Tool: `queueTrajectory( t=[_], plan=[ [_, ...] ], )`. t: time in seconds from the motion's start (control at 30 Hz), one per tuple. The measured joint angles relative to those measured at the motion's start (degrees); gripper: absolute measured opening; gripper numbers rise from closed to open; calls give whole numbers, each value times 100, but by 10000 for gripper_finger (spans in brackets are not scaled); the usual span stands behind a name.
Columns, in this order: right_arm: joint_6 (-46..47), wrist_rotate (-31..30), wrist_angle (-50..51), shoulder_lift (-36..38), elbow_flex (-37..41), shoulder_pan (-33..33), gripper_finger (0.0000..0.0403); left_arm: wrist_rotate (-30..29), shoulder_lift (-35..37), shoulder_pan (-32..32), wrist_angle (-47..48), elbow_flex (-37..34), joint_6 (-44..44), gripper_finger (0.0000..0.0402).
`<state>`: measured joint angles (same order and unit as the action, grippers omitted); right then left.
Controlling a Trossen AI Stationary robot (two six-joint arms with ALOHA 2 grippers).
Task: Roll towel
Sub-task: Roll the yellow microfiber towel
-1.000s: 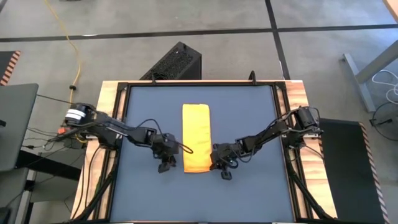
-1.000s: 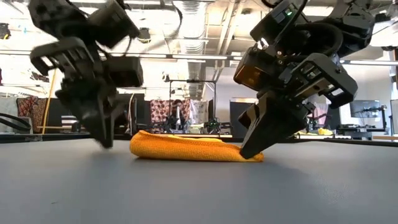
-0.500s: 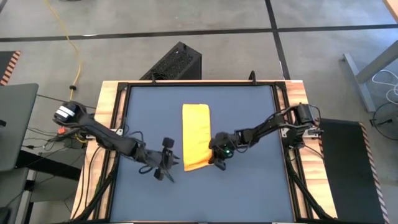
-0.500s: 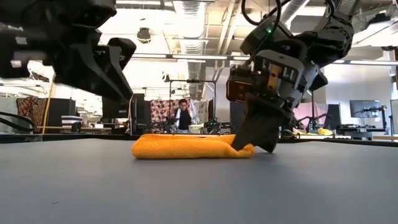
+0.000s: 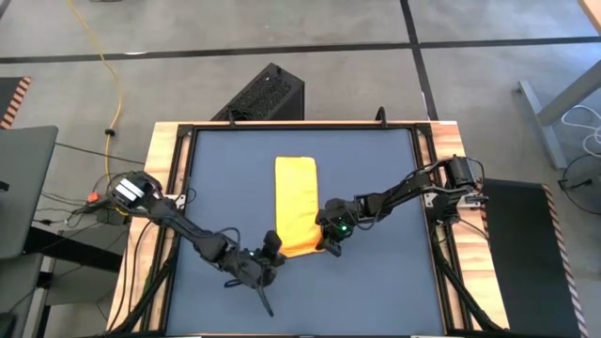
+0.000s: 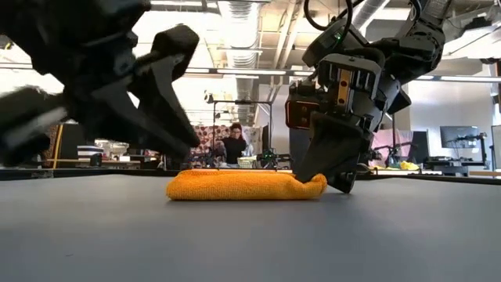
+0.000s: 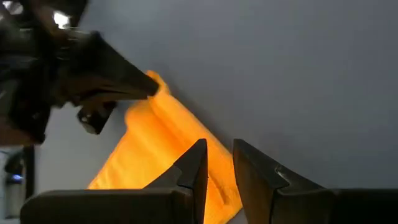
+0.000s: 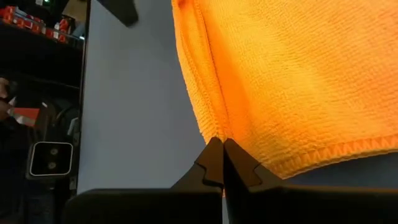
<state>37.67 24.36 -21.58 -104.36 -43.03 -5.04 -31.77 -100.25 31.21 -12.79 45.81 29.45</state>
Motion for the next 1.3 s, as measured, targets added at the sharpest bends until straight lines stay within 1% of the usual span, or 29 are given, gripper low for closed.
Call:
queueTrajectory(
  t=[0.07, 0.2, 0.27, 0.43, 0.6, 0.77, 0.93, 1.17, 1.23, 1.3],
  plan=[
    [2, -1, -2, 0, 0, 28, 16, -47, -88, -65, 194, 126, 303, 66],
    [3, 19, 0, 0, 1, 31, 16, -207, -105, -198, 308, 172, 595, 66],
    [2, 53, 0, 0, 0, 30, 16, -303, -107, -234, 583, 170, 632, 66],
    [-5, 83, 2, 0, 2, 31, 16, -299, -106, -208, 1008, 170, 699, 66],
    [-13, 85, 4, -2, 2, 31, 16, -304, -61, -76, 990, 170, 892, 66],
    [14, 30, -6, -4, 2, 31, 16, -117, -61, -28, 1201, 170, 896, 66],
    [75, -9, -22, -4, 2, 31, 16, -132, -61, -26, 1417, 170, 910, 66],
    [133, -20, -28, -6, 2, 31, 16, 83, -61, -25, 1269, 170, 1484, 66],
    [134, -22, -28, -7, 2, 31, 16, -5, -61, -27, 1270, 170, 1598, 66],
    [160, -22, -28, -7, 2, 31, 16, -282, -61, -27, 1236, 170, 1677, 66]
  ],
)
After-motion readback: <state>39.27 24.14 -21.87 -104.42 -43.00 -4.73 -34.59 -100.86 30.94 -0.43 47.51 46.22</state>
